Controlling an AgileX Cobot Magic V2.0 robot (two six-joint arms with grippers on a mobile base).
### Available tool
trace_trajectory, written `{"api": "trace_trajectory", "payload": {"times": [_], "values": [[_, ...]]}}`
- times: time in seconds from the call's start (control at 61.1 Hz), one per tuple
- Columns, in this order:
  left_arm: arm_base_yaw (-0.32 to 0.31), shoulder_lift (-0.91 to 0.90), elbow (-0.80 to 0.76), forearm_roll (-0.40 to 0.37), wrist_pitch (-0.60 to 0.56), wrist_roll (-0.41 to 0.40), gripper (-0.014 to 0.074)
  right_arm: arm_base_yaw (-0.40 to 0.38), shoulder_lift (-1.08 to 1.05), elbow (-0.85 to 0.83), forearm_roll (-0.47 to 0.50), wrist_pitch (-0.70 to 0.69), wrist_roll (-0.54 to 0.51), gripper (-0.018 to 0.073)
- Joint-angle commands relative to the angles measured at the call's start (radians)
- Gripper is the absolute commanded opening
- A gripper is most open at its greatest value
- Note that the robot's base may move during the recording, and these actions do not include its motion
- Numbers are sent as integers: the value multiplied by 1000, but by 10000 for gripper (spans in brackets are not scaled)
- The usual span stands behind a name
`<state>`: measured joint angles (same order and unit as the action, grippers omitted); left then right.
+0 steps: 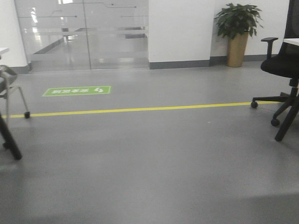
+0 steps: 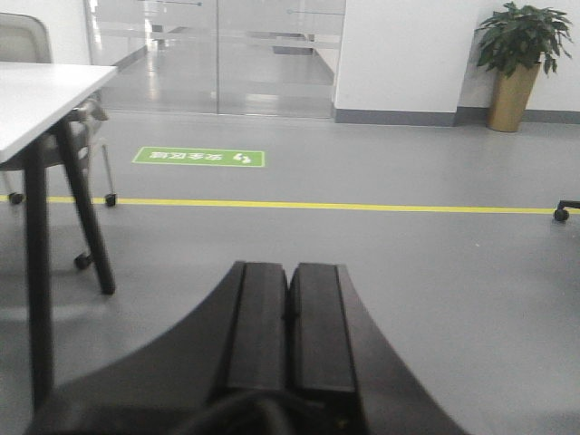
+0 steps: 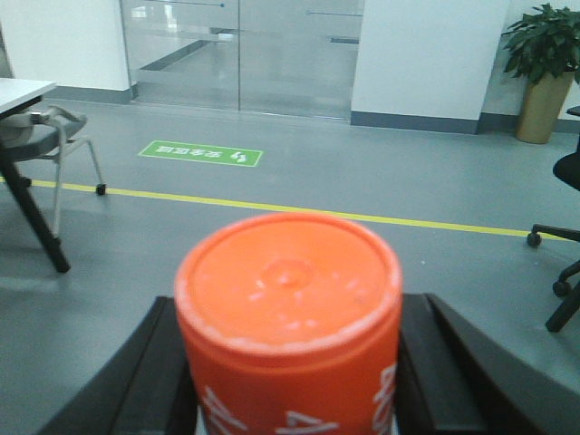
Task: Grab orange capacitor from left shelf to right conveyor
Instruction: 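Drive the base up to the red-framed conveyor belt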
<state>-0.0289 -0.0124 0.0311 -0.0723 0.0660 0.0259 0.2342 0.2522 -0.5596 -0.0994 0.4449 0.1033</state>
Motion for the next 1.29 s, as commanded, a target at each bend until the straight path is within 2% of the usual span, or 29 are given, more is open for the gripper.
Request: {"api": "trace_trajectory", "payload": {"times": [0.0, 1.278], "values": [[-6, -12, -4, -2, -90, -1, -127, -1, 11, -27, -14, -89, -6, 68], [-6, -12, -4, -2, -90, -1, -127, -1, 11, -27, -14, -89, -6, 68]]}}
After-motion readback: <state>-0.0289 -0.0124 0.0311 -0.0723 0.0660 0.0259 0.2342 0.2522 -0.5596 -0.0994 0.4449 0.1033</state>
